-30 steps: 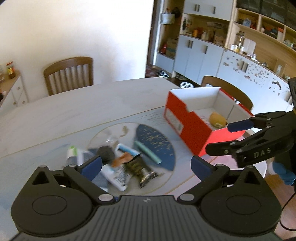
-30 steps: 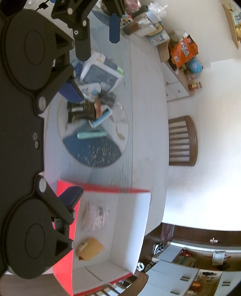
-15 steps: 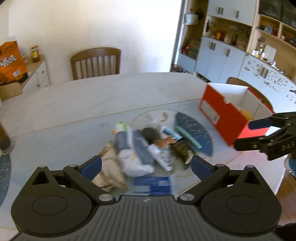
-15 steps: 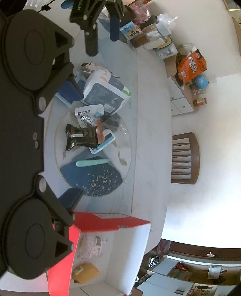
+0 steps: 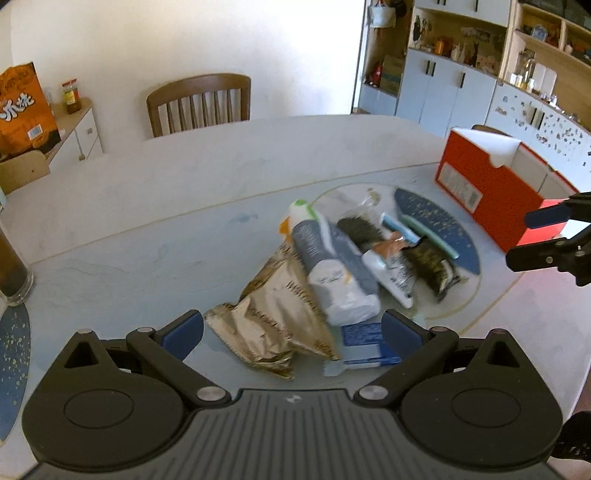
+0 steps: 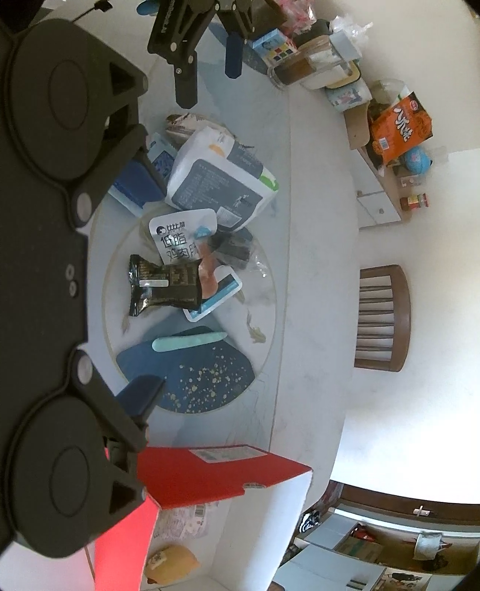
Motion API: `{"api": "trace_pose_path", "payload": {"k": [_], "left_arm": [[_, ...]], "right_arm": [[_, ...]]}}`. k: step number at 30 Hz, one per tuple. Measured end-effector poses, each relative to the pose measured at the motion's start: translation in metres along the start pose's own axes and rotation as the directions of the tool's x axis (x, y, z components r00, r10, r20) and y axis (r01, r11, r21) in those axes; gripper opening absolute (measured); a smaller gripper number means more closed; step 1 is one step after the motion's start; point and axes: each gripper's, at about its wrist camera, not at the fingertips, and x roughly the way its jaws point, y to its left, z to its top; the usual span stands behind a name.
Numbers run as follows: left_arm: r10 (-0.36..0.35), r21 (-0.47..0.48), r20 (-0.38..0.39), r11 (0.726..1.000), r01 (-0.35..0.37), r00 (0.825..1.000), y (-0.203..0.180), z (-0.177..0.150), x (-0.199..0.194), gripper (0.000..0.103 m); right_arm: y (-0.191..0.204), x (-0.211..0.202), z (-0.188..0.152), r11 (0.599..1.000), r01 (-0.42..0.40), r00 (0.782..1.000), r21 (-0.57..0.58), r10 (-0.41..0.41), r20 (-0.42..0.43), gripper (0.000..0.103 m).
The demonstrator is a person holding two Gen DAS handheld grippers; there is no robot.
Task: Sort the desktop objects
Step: 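Withdraw both grippers from the box back toward the table pile, then grasp the gold foil bag with the left gripper while the right gripper grasps the dark chocolate packet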
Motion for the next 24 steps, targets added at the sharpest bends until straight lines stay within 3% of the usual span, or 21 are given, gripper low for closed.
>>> {"api": "trace_pose_path", "payload": {"k": [17, 24], "left_arm": [[0.002, -0.074, -0.079, 0.997, -0.008, 0.997, 0.016, -0.010, 0.046, 0.103], [-0.061, -0.166, -0.099, 0.985, 0.044, 0.993, 0.027, -0.010, 0.047, 0.103]], "right_arm": [[0.013, 0.052, -0.004, 0.999, 0.033, 0.998, -0.033, -0.035, -0.049, 0.097], [0.013, 0.073, -0.003, 0.998, 0.035, 0.997, -0.045, -0.038, -0.069, 0.094]]}}
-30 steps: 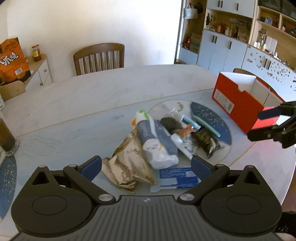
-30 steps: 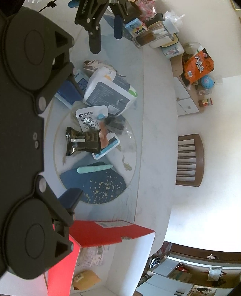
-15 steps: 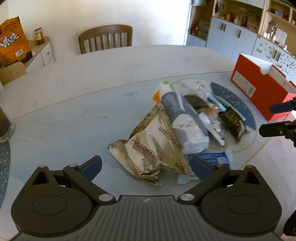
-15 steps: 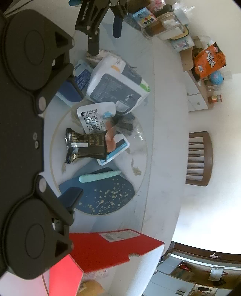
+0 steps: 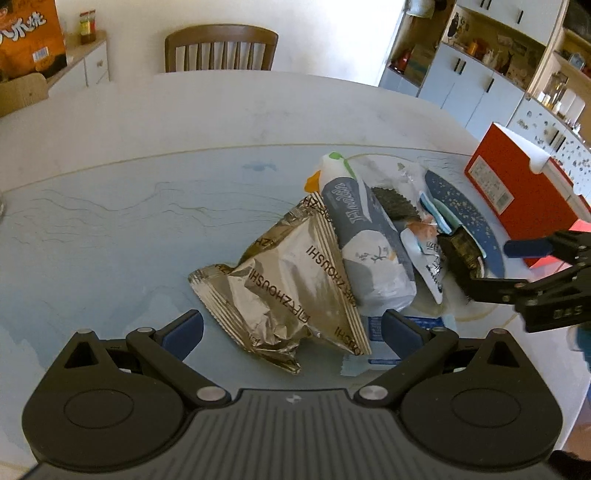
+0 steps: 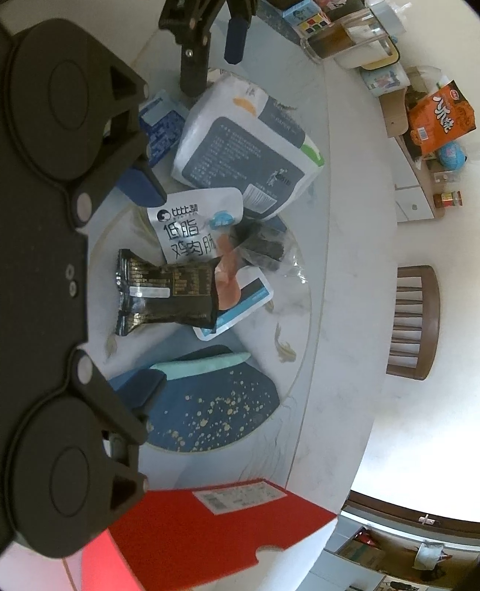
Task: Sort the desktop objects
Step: 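Grasp the gold foil bag with the left gripper while the right gripper grasps the dark chocolate packet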
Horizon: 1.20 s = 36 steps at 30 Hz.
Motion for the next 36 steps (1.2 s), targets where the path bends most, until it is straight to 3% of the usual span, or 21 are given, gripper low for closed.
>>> {"api": "trace_pose_path", "payload": {"k": [8, 19, 25, 29, 30, 36], "left_arm": [[0.020, -0.047, -0.052, 0.999, -0.022, 0.998, 0.008, 0.003, 0.017, 0.103], [0.014, -0.096, -0.033, 0.995, -0.017, 0.999, 0.008, 0.009, 0.025, 0.100], [0.021, -0.098, -0.026, 0.995, -0.023, 0.999, 0.009, 0.010, 0.024, 0.087], [0.009, -0.103, -0.021, 0.995, -0.011, 1.000, 0.008, 0.011, 0.023, 0.072], [0.002, -0.105, -0.019, 0.994, -0.004, 1.000, 0.007, 0.011, 0.022, 0.065], [0.008, -0.111, -0.024, 0.994, -0.011, 1.000, 0.005, 0.011, 0.019, 0.055]], "right_arm": [[0.000, 0.015, 0.005, 1.000, -0.001, 1.000, -0.003, 0.001, -0.012, 0.091], [0.000, 0.026, 0.010, 1.000, 0.001, 1.000, 0.013, 0.000, -0.020, 0.077], [0.001, 0.027, 0.011, 1.000, 0.008, 1.000, 0.009, -0.007, -0.023, 0.064], [0.002, 0.026, 0.012, 1.000, 0.019, 1.000, 0.008, -0.018, -0.022, 0.054], [0.001, 0.026, 0.012, 1.000, 0.024, 0.999, 0.010, -0.024, -0.024, 0.051], [-0.003, 0.023, 0.010, 0.999, 0.013, 0.999, 0.035, -0.012, -0.035, 0.038]]}}
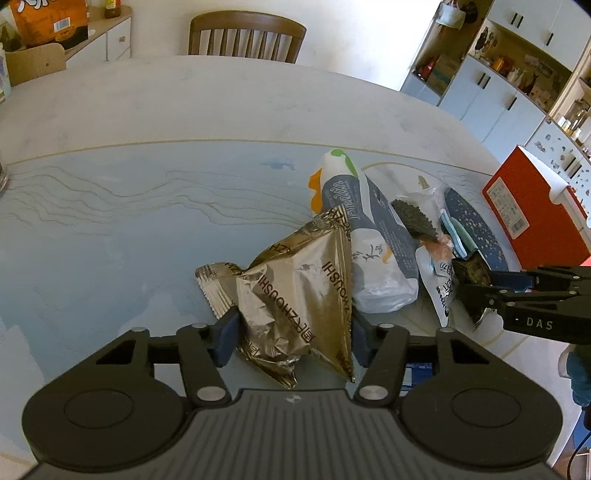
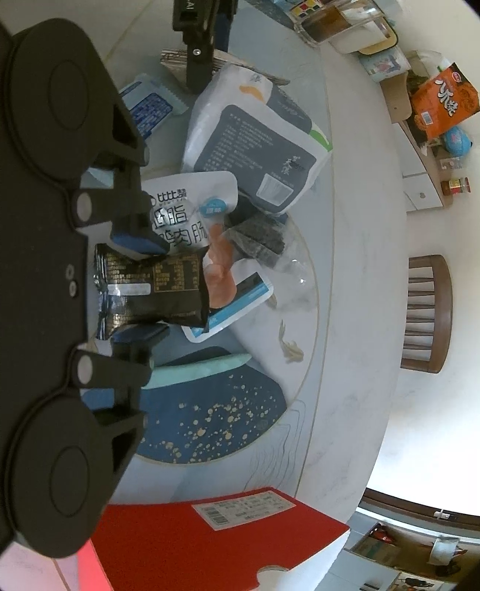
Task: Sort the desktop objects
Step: 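Grasp the gold foil bag with the left gripper while the right gripper grasps the dark chocolate packet, then lift and carry the foil bag and chocolate packet over the red box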
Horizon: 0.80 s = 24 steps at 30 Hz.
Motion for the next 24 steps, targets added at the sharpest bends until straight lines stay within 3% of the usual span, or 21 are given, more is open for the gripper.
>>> {"api": "trace_pose_path", "payload": {"k": [6, 24], "left_arm": [[0.010, 0.006, 0.006, 1.000, -0.010, 1.000, -0.002, 0.000, -0.004, 0.047], [0.007, 0.018, 0.035, 1.000, -0.008, 0.999, -0.018, -0.007, -0.038, 0.046]], "right_arm": [[-0.002, -0.006, -0.001, 1.000, -0.003, 1.000, 0.022, 0.003, 0.010, 0.033], [-0.003, -0.056, -0.008, 0.998, -0.024, 0.997, 0.051, 0.020, 0.076, 0.032]]}}
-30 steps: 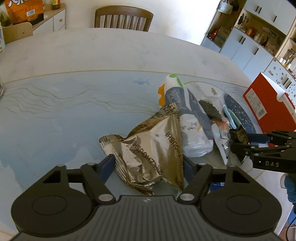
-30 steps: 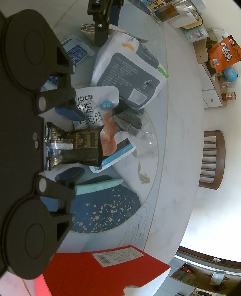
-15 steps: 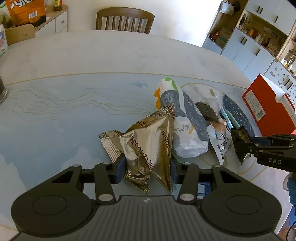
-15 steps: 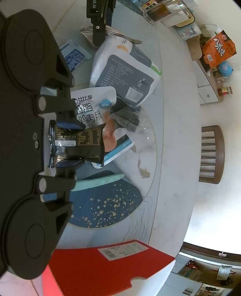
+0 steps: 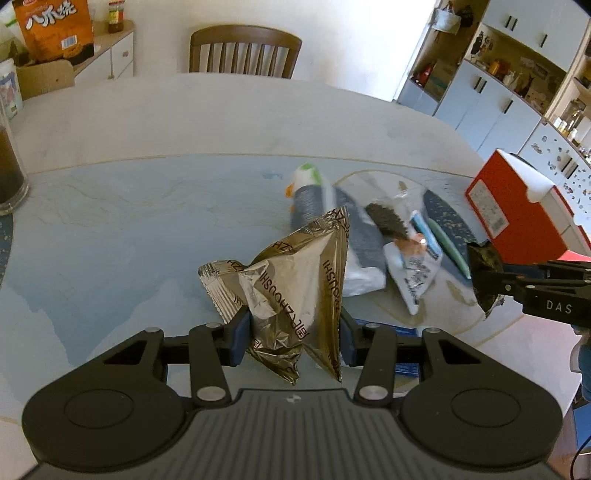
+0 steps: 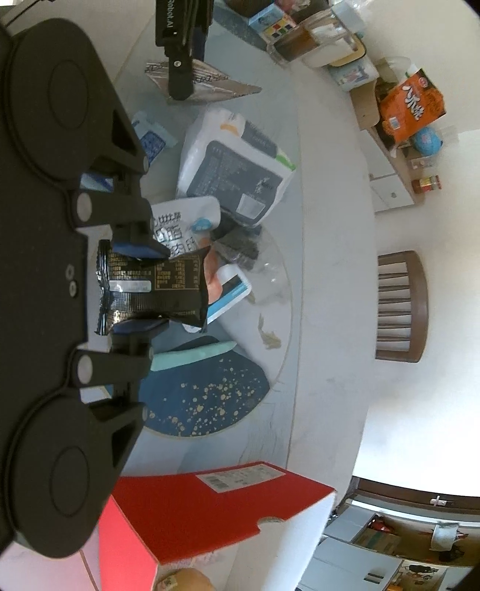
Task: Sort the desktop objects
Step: 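Lift and carry the foil bag and chocolate packet over the red box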
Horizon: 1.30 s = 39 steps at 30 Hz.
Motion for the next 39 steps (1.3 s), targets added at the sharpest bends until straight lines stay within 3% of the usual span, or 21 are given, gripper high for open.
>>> {"api": "trace_pose_path", "payload": {"k": [21, 39], "left_arm": [[-0.134, 0.119, 0.056, 0.985, 0.127, 0.989, -0.079, 0.016, -0.066, 0.046], [-0.215, 0.267, 0.057, 0.944, 0.192, 0.975, -0.188, 0.055, -0.054, 0.046]], "right_arm": [[-0.022, -0.084, 0.008, 0.999, -0.011, 0.996, 0.036, 0.008, 0.083, 0.032], [-0.103, -0.128, 0.007, 0.989, 0.048, 0.990, 0.138, -0.065, 0.121, 0.033]]}}
